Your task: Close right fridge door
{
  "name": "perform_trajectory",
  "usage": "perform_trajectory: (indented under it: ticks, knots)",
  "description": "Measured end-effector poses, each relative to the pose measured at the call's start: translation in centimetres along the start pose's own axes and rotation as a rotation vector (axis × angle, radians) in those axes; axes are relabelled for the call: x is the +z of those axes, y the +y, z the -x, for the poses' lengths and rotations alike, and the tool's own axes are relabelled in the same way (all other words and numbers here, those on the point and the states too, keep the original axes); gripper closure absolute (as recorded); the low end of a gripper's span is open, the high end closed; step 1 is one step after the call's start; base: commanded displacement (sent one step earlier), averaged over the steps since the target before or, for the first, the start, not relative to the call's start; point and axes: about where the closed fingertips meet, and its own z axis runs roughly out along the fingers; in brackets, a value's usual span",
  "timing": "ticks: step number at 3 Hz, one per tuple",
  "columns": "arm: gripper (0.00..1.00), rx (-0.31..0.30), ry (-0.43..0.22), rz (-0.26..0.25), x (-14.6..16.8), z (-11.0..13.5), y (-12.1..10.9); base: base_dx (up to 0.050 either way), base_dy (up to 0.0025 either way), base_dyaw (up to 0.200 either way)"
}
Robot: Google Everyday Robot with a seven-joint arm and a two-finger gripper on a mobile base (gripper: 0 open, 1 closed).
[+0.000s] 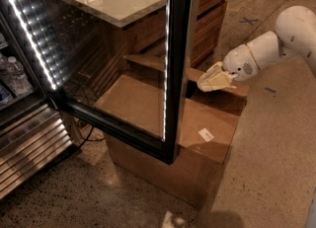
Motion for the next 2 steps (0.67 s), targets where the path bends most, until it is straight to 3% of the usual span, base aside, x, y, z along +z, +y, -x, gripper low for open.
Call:
perform_trajectory:
  ticks: [1,2]
  knots:
    - [1.00,0.003,-0.027,0.011,0.3,-0.1,-0.2,0.000,0.00000,0.000]
    - [1.00,-0.061,-0.095,0.134,2.9,1.4,0.7,0.000,0.00000,0.000]
